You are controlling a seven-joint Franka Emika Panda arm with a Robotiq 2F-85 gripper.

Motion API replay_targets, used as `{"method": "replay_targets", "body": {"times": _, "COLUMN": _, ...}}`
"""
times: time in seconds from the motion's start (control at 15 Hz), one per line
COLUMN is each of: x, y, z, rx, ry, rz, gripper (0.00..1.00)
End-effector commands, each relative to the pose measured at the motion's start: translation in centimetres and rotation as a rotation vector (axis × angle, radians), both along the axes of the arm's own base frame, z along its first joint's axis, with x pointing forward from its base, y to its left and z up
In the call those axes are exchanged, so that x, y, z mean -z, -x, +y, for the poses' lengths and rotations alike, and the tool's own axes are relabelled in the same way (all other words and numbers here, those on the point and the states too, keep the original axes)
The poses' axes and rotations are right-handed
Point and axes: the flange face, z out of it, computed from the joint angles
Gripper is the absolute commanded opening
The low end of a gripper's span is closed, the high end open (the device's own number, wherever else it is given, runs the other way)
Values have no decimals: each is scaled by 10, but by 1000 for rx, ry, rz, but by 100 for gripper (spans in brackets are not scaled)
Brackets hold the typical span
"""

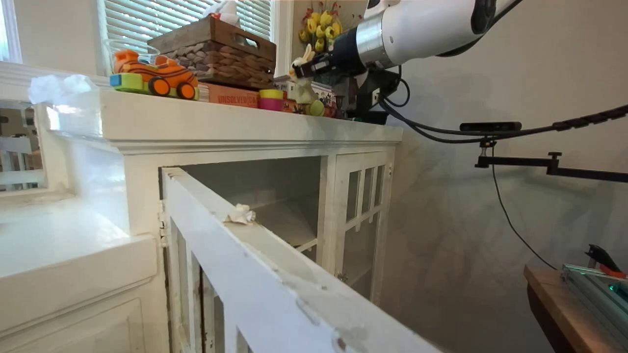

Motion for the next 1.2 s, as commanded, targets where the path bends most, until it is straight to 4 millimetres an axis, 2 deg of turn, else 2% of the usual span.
{"method": "replay_targets", "body": {"times": 0.0, "x": -11, "y": 19, "z": -34, "rx": 100, "ry": -10, "rz": -88, "gripper": 4}}
{"method": "replay_targets", "body": {"times": 0.27, "x": -16, "y": 33, "z": -74, "rx": 211, "ry": 10, "rz": -157, "gripper": 4}}
{"method": "replay_targets", "body": {"times": 0.8, "x": -23, "y": 44, "z": -191, "rx": 647, "ry": 3, "rz": -295, "gripper": 4}}
{"method": "replay_targets", "body": {"times": 1.13, "x": -26, "y": 49, "z": -235, "rx": 792, "ry": 1, "rz": -362, "gripper": 4}}
